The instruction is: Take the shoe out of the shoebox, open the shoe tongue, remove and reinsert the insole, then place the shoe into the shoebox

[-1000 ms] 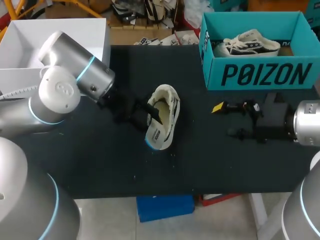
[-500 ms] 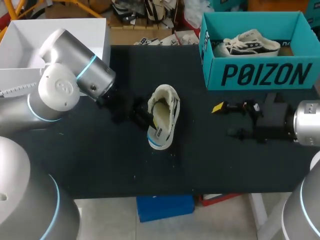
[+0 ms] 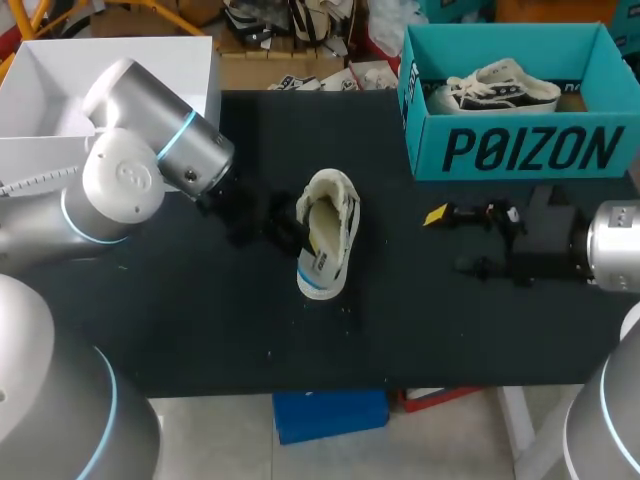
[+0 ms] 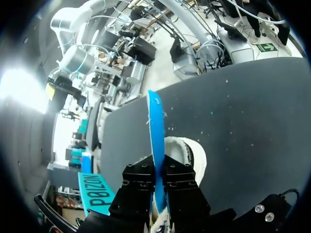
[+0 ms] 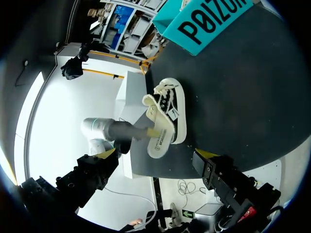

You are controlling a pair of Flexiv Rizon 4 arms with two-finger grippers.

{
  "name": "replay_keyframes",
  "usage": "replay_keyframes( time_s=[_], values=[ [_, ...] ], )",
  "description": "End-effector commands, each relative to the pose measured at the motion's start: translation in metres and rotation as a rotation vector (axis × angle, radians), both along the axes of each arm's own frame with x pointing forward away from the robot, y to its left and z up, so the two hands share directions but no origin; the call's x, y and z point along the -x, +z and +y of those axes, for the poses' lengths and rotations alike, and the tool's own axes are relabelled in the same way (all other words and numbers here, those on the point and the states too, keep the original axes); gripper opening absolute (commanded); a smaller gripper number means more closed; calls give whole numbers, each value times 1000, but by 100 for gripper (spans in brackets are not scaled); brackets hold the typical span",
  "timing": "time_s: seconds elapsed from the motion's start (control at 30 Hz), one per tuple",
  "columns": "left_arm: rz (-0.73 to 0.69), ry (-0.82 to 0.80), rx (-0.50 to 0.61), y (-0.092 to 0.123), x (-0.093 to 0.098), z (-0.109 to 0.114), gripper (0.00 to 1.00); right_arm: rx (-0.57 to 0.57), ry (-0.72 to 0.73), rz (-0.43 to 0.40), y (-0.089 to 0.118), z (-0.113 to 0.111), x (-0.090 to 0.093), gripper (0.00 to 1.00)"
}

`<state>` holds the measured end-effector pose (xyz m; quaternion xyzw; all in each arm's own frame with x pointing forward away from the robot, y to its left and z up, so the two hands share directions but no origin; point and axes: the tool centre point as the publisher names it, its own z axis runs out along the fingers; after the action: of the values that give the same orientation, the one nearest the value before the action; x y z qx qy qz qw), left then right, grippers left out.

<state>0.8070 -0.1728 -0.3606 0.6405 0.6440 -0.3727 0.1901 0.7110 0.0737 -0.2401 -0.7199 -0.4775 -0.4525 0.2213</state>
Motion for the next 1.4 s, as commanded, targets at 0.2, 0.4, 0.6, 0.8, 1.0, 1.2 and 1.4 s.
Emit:
replay_keyframes(
  time_s=[0.2,0.4,0.6,0.8,1.0,1.2,1.4],
  values=[
    [-14,35,17,-9,-15,-4,0,0,0,1,0,0,0,100],
    [-29,46,10,-14,-23,-7,0,0,0,1,0,0,0,100],
    [-37,48,1,-15,-30,-12,0,0,0,1,0,0,0,100],
    [-41,66,-29,-19,-36,-13,0,0,0,1,0,0,0,100],
    [-42,78,-51,-22,-35,-9,23,0,0,1,0,0,0,100],
    [-36,79,-27,-10,-24,-5,48,0,0,1,0,0,0,100],
    [-28,67,0,-1,-9,-1,44,0,0,1,0,0,0,100]
  ],
)
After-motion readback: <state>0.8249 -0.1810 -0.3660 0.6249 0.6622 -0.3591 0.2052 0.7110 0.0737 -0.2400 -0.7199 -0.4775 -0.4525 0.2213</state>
